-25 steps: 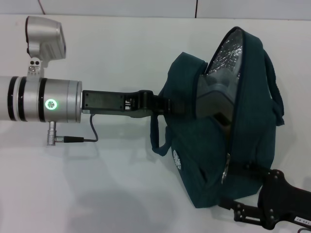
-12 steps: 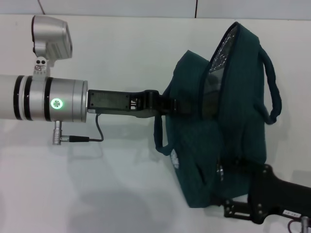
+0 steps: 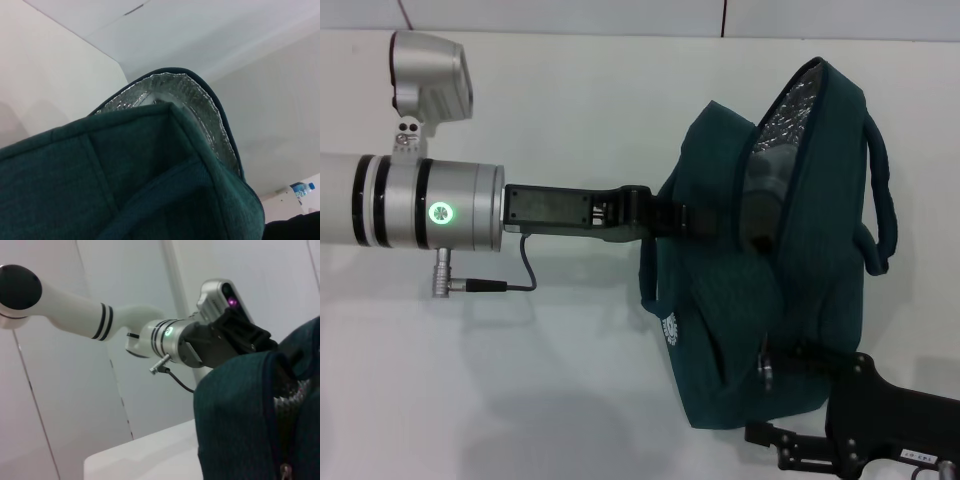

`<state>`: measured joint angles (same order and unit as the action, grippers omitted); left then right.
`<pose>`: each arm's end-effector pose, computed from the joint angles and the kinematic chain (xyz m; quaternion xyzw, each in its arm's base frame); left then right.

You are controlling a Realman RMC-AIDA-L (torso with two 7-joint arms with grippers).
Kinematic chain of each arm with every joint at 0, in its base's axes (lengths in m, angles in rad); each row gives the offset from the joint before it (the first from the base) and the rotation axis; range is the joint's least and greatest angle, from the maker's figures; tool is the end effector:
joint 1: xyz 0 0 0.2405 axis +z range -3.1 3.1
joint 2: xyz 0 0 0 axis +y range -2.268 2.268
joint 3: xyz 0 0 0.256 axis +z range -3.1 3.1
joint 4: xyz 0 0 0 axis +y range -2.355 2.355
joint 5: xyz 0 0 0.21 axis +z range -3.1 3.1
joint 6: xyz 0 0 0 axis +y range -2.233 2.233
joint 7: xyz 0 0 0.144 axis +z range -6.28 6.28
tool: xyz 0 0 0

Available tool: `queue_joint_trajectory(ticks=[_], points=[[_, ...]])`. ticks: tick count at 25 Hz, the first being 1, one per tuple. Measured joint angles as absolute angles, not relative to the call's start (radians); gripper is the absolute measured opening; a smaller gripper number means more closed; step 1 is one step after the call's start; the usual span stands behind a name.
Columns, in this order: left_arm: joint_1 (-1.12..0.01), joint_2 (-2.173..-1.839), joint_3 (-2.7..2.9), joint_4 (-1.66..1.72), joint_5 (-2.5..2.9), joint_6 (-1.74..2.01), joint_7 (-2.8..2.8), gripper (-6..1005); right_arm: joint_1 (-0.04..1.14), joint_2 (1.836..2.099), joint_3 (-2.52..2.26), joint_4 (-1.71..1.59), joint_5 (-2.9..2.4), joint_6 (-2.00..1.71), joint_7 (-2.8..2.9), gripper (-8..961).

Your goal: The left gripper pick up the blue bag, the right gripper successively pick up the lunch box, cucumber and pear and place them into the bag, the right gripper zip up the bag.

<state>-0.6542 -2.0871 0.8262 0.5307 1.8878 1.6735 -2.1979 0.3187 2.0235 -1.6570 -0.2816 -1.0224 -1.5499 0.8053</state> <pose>-0.2022 0.3271 -0.0317 0.7977 0.5262 0.2674 0.1235 0.2823 0.2198 -0.0721 -0.9230 0.1504 0.3450 0.0802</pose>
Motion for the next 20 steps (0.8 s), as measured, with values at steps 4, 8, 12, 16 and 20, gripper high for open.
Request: queue_joint_trajectory(ticks=[4,8,12,16,20], points=[[-0.653,-2.086,0.822,0.531,1.888,1.673,-2.198,100,0.309,2.023,-1.658,-0.276,-0.995,-1.546,0.806,770],[-0.649,-2.085,0.817,0.535,1.888,1.673,-2.198,100,0.302,2.022,-1.660,-0.274,-0.973,-1.547,0.798,756],[-0.653,-2.085,0.819,0.532,1.888,1.674,-2.198,101,0.306,2.022,-1.664,-0.274,-0.972,-1.546,0.798,742],[-0.651,-2.084,0.821,0.533,1.888,1.675,-2.198,101,0.301,2.021,-1.661,-0.273,-0.970,-1.549,0.801,729],[-0.649,-2.084,0.820,0.536,1.889,1.675,-2.198,101,0.298,2.019,-1.657,-0.273,-0.968,-1.550,0.801,715]])
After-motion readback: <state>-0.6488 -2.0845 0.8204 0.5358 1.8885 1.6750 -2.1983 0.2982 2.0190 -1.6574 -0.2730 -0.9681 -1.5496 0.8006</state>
